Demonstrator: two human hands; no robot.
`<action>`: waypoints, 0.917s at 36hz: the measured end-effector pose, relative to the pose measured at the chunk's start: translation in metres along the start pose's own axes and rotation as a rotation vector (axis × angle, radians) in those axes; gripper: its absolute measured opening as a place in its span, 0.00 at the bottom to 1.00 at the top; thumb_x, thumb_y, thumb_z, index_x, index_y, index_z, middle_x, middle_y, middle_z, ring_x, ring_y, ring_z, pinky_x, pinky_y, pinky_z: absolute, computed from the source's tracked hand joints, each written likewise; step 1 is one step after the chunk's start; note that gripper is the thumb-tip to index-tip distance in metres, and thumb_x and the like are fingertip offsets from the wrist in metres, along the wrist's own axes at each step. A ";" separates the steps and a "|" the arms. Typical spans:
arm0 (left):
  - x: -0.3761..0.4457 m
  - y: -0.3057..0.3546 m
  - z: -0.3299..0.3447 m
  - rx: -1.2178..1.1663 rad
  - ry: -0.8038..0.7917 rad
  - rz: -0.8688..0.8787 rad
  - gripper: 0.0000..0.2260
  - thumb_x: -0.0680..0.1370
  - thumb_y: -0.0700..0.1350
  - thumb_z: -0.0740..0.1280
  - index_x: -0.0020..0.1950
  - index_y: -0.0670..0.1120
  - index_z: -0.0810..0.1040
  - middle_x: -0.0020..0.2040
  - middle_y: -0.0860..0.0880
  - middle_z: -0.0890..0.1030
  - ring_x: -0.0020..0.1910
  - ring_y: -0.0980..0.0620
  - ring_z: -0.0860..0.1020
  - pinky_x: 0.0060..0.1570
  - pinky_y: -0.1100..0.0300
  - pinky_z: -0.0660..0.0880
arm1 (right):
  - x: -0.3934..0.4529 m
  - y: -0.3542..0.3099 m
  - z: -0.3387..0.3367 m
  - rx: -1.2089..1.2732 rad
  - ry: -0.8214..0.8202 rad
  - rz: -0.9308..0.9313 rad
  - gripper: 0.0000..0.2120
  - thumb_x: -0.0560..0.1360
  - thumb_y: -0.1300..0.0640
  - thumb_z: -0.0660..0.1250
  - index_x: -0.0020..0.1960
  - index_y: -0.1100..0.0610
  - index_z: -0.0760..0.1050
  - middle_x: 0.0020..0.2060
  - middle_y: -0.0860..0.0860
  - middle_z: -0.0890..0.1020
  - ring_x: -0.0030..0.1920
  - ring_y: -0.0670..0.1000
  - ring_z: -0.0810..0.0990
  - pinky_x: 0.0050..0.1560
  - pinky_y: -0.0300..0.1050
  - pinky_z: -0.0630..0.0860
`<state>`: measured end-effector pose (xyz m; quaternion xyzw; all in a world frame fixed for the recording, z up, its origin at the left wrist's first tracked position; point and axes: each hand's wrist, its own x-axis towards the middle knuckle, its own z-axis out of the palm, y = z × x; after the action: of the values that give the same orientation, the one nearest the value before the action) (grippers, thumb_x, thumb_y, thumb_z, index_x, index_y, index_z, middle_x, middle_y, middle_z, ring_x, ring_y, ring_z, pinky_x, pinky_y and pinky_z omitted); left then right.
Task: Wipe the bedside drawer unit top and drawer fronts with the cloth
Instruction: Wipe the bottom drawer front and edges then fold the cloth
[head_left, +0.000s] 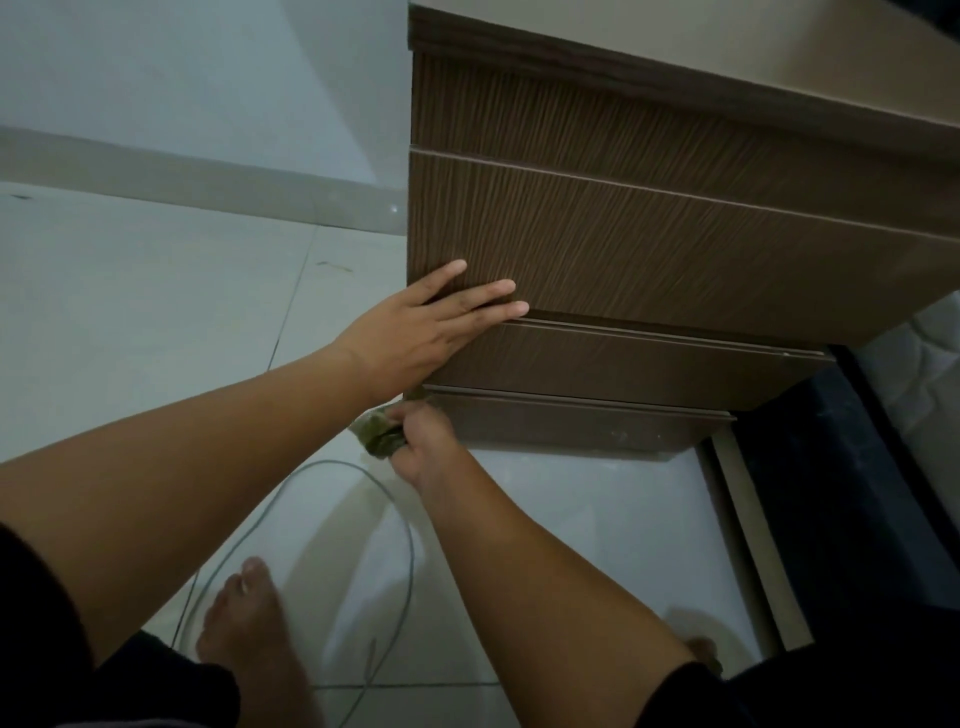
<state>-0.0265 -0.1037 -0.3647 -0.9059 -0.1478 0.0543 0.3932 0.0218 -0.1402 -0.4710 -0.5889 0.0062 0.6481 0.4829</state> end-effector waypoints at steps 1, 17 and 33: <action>0.000 0.000 0.000 0.006 0.035 0.001 0.28 0.76 0.39 0.53 0.77 0.45 0.53 0.72 0.46 0.30 0.71 0.46 0.32 0.70 0.45 0.39 | -0.002 0.006 -0.001 -0.001 -0.015 0.020 0.11 0.74 0.71 0.54 0.37 0.61 0.68 0.33 0.57 0.74 0.28 0.53 0.79 0.29 0.40 0.78; 0.007 0.003 0.015 0.076 0.165 0.070 0.26 0.74 0.38 0.50 0.74 0.42 0.56 0.74 0.44 0.39 0.73 0.46 0.39 0.71 0.46 0.44 | 0.027 0.023 -0.039 0.279 0.128 0.057 0.10 0.76 0.68 0.52 0.38 0.65 0.66 0.33 0.64 0.71 0.26 0.54 0.72 0.26 0.41 0.67; 0.010 0.003 0.024 0.058 0.228 0.039 0.26 0.73 0.38 0.57 0.73 0.46 0.65 0.75 0.47 0.46 0.74 0.49 0.45 0.73 0.48 0.46 | 0.052 -0.001 -0.021 0.464 0.071 0.035 0.16 0.76 0.67 0.45 0.32 0.58 0.61 0.28 0.52 0.61 0.15 0.45 0.61 0.14 0.31 0.56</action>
<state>-0.0219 -0.0860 -0.3828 -0.8971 -0.0830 -0.0373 0.4324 0.0463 -0.1195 -0.5170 -0.4842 0.1822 0.6166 0.5935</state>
